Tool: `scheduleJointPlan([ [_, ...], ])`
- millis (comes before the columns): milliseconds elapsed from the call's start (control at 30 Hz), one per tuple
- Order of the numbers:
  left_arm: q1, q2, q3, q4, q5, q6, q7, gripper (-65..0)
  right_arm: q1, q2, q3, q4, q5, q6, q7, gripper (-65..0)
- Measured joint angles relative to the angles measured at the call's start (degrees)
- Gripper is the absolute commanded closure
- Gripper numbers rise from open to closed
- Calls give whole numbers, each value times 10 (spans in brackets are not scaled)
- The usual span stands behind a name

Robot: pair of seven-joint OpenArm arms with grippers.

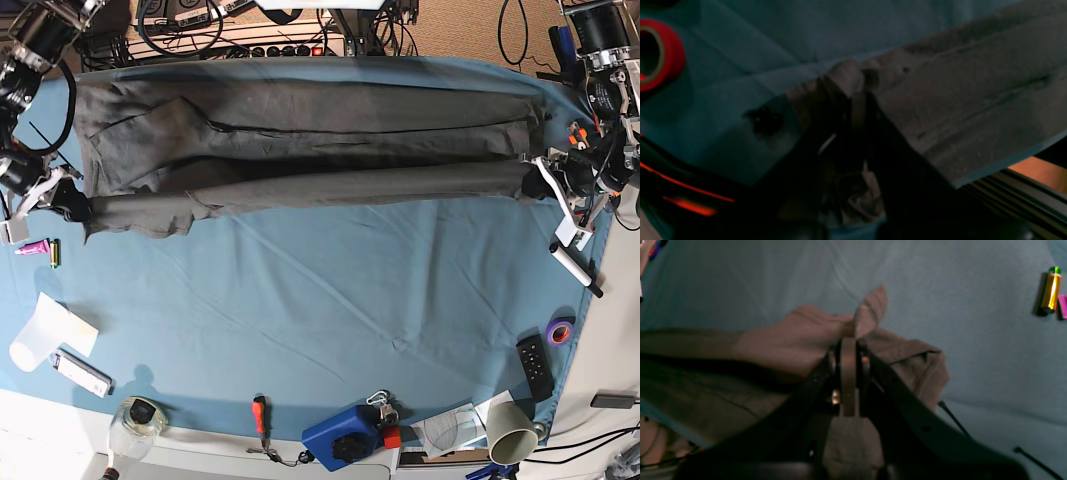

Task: Fold the T-shirt properly
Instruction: 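Lift the hem with both grippers and fold it over toward the collar, then regrasp the folded strip ends with both grippers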

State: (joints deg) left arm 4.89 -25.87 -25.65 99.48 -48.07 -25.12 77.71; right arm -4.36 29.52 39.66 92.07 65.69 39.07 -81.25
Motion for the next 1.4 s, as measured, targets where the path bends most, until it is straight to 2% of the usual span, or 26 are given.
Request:
scheduleJointPlan([
  [67, 0, 0, 0, 0, 0, 0, 2, 0, -20, 0, 7, 20, 2, 9, 0, 0],
  [233, 17, 0, 0, 9, 0, 0, 3, 0, -69, -1, 35, 36, 5, 9, 0, 0],
  [300, 33, 1, -6, 23, -1, 0, 3, 0, -82, -2, 57, 36, 24, 9, 0, 0],
  [533, 73, 1, -72, 61, -14, 0, -17, 0, -116, -2, 121, 37, 39, 10, -1, 0],
  [800, 83, 2, -85, 61, -26, 0, -17, 0, -159, -2, 127, 37, 41, 11, -2, 0],
  [1067, 122, 3, -85, 61, -26, -4, -19, 0, -160, -2, 127, 37, 41, 11, -2, 0],
  [1233, 127, 3, -86, 61, -14, -4, -19, -203, -160, -2, 127, 37, 34, 10, -1, 0],
  [1333, 127, 3, -86, 62, -13, -4, -19, -244, -160, -2, 127, 37, 31, 10, -1, -95],
  [1400, 127, 3, -86, 70, -13, -4, -19, -244, -160, -1, 129, 37, 30, 10, 0, -123],
])
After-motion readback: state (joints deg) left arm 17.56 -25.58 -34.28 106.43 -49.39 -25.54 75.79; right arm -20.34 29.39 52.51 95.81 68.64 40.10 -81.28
